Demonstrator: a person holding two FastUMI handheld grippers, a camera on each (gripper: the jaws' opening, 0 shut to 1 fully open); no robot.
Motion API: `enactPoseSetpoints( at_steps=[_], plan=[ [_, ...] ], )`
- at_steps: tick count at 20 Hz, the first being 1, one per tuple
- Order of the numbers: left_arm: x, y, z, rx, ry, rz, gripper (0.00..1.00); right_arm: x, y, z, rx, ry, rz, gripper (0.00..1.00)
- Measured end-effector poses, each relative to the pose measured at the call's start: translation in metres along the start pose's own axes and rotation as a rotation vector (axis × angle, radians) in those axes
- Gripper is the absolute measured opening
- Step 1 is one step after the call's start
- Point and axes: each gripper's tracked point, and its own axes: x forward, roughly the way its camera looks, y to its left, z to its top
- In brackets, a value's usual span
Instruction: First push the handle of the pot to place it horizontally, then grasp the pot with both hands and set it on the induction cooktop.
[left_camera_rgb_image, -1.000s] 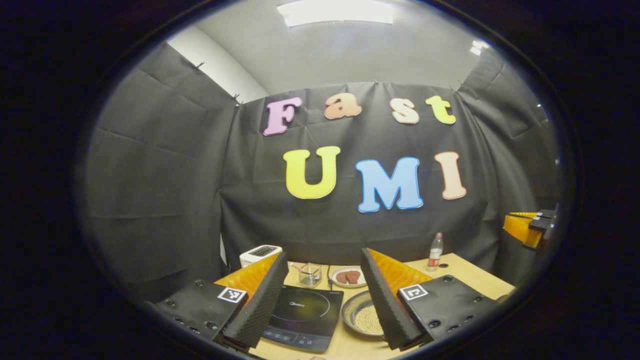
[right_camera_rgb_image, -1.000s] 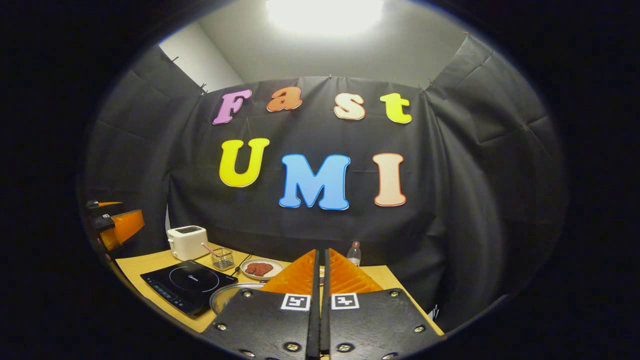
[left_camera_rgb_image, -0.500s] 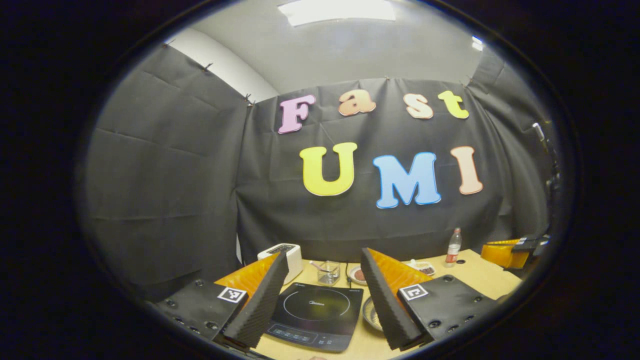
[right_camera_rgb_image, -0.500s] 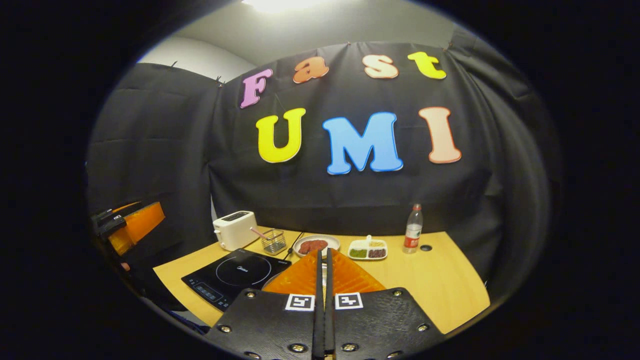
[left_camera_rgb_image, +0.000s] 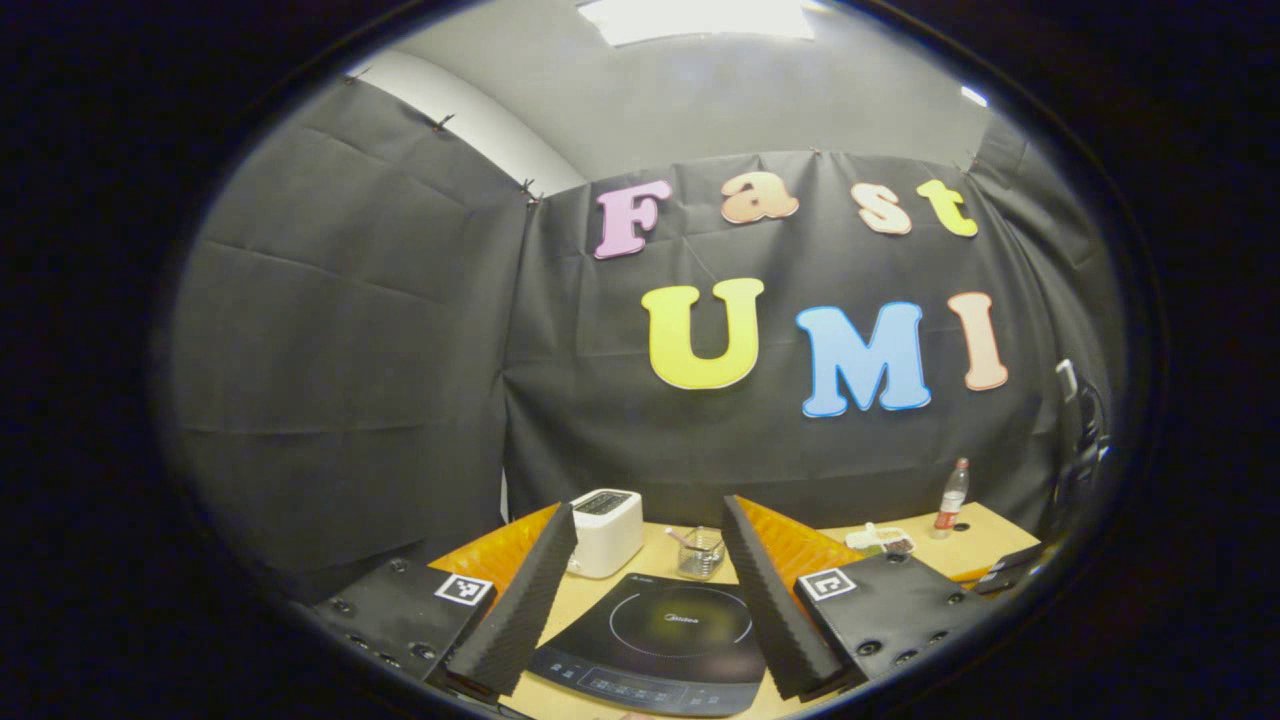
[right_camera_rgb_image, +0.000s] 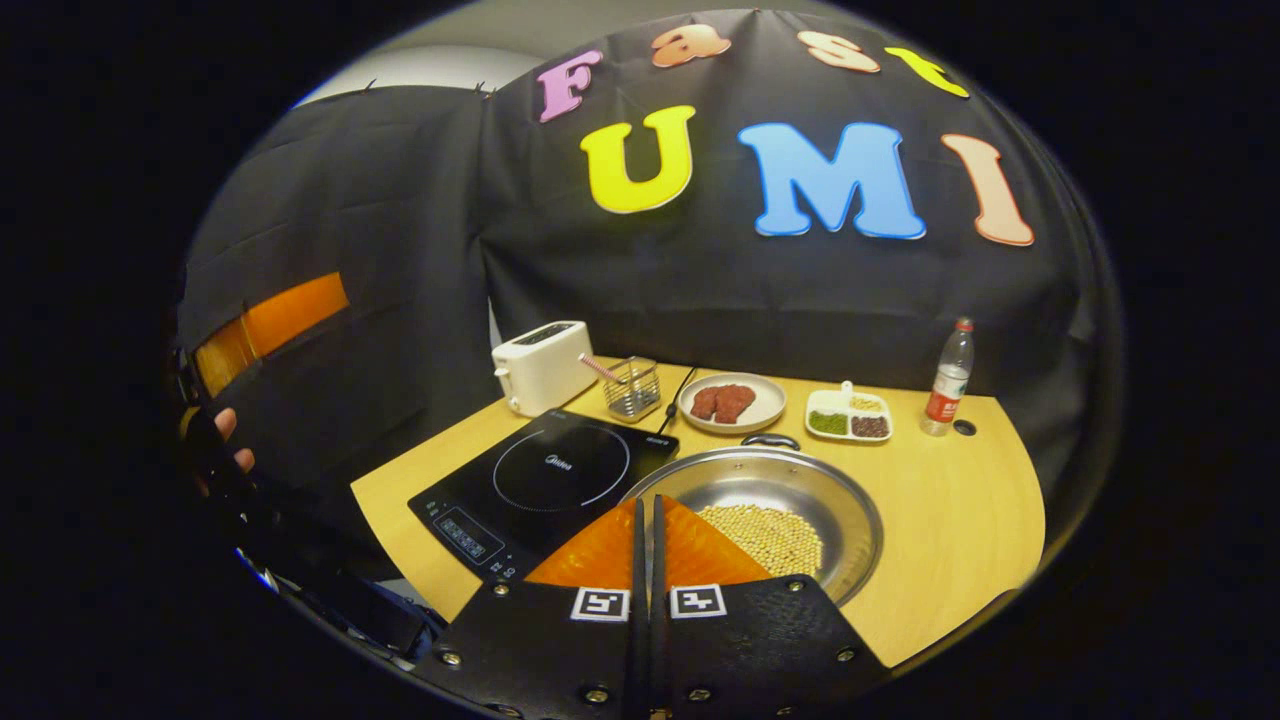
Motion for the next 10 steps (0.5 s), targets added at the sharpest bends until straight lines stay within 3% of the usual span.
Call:
enactPoseSetpoints(
  at_steps=[1, 4, 10],
  plan=[
    [0.004, 0.004, -0.002, 0.003, 0.005, 0.005, 0.99, 0.007, 0.008, -0.010, -0.002, 0.038, 0.023, 0.01],
    [0.016, 0.017, -0.006, 0.002, 0.012, 0.014, 0.99, 0.021, 0.023, -0.038, -0.027, 0.129, 0.065, 0.01],
    [0.032, 0.027, -0.021, -0.020, 0.029, 0.014, 0.92, 0.036, 0.040, -0.083, -0.073, 0.266, 0.126, 0.01]
  ],
)
